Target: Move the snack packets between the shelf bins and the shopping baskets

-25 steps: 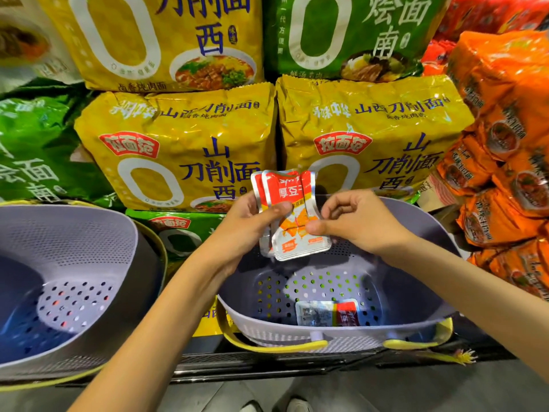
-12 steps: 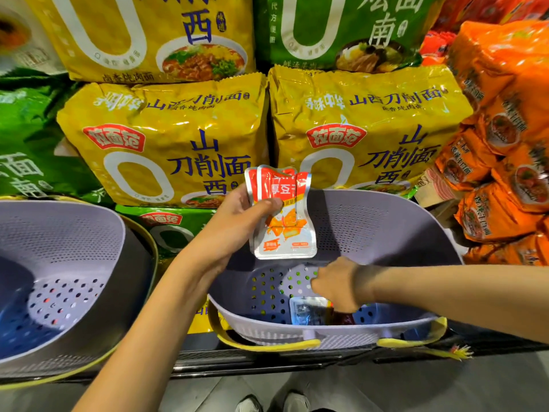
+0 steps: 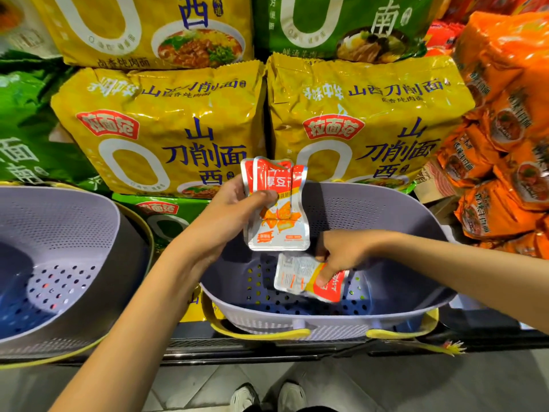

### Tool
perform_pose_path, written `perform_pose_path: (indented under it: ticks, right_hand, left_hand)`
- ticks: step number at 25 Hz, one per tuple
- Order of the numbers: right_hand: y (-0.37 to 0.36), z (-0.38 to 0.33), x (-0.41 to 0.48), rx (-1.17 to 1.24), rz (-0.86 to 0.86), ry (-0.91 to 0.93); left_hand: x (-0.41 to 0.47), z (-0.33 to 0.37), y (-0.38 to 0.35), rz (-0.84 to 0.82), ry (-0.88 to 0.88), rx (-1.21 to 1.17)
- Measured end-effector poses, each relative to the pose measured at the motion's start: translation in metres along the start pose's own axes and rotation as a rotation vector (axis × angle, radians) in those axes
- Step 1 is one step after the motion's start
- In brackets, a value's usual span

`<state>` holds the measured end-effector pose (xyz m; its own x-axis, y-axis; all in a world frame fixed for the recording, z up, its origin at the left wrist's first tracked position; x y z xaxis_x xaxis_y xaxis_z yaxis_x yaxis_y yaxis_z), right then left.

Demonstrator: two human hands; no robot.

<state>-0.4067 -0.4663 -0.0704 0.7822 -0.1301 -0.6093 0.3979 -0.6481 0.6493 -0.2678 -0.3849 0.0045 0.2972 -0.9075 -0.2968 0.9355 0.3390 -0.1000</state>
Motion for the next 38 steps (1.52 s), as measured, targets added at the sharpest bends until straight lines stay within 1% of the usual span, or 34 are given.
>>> perform_pose_path:
  ticks: [3,6,7,9,10,12,15,17,19,22,24,25,26,28,30,33,35,38]
  right_hand:
    - [0.021,0.002,-0.018,0.095,0.155,0.114]
    - [0.035,0.007,-0.048,0.320,0.349,0.162]
    - [0.038,0.009,-0.057,0.334,0.401,0.152]
    - [0.042,0.014,-0.071,0.263,0.538,0.137]
    - [0.043,0.015,-0.074,0.240,0.594,0.153]
    - [0.044,0.013,-0.083,0.268,0.678,0.208]
    - [0.040,0.008,-0.093,0.464,0.729,0.302]
    - [0.038,0.004,-0.097,0.508,0.715,0.363]
    - [0.034,0.004,-0.095,0.583,0.686,0.378]
    - [0.034,0.004,-0.096,0.883,0.699,0.339]
    - [0.035,0.002,-0.098,1.078,0.748,0.330]
    - [0.035,0.000,-0.097,1.133,0.790,0.341]
    - [0.035,-0.006,-0.098,1.131,0.849,0.349]
    - [0.033,-0.014,-0.100,1.056,1.002,0.320]
    - [0.032,-0.023,-0.104,1.039,1.171,0.296]
    - [0.027,-0.035,-0.114,1.163,1.426,0.250]
    - [0.016,-0.049,-0.125,1.236,1.577,0.204]
    - [-0.017,-0.078,-0.148,1.283,1.714,0.166]
  left_hand:
    - [-0.001,0.002,0.000,0.014,-0.015,-0.012]
    - [-0.002,0.003,0.001,0.031,-0.007,-0.015]
    - [-0.003,0.004,0.000,0.033,0.000,-0.013]
    - [-0.002,0.004,0.000,0.052,0.000,-0.009]
    - [-0.002,0.005,0.000,0.068,-0.002,-0.007]
    - [-0.001,0.003,0.001,0.096,0.006,0.004]
    - [-0.002,0.002,0.000,0.103,0.010,0.027]
    - [-0.003,0.003,-0.001,0.111,0.003,0.028]
    - [-0.004,0.004,-0.002,0.113,0.005,0.039]
    - [-0.004,0.004,-0.004,0.091,0.008,0.058]
    - [-0.004,0.005,-0.006,0.073,-0.002,0.045]
    - [-0.004,0.004,-0.006,0.069,-0.005,0.026]
    - [-0.005,0.004,-0.006,0.057,-0.005,0.003]
    - [-0.005,0.003,-0.006,0.010,0.003,-0.028]
    - [-0.007,0.003,-0.007,-0.020,0.036,-0.029]
    - [-0.009,0.007,-0.008,-0.021,0.050,-0.049]
    - [-0.017,0.016,-0.010,-0.053,0.019,-0.048]
    - [-0.032,0.026,-0.017,-0.148,-0.038,-0.092]
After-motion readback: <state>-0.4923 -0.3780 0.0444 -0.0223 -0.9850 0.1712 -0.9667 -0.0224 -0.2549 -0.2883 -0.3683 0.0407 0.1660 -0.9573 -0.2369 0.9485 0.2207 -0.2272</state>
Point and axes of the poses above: each hand's wrist, its own x-axis towards the middle knuckle, its own y-axis out of the back of the hand, z = x × y, the point moved 6 cm from there along x, towards the middle knuckle, and after that the axes turned 10 degrees about y, right-handed, at the moved point
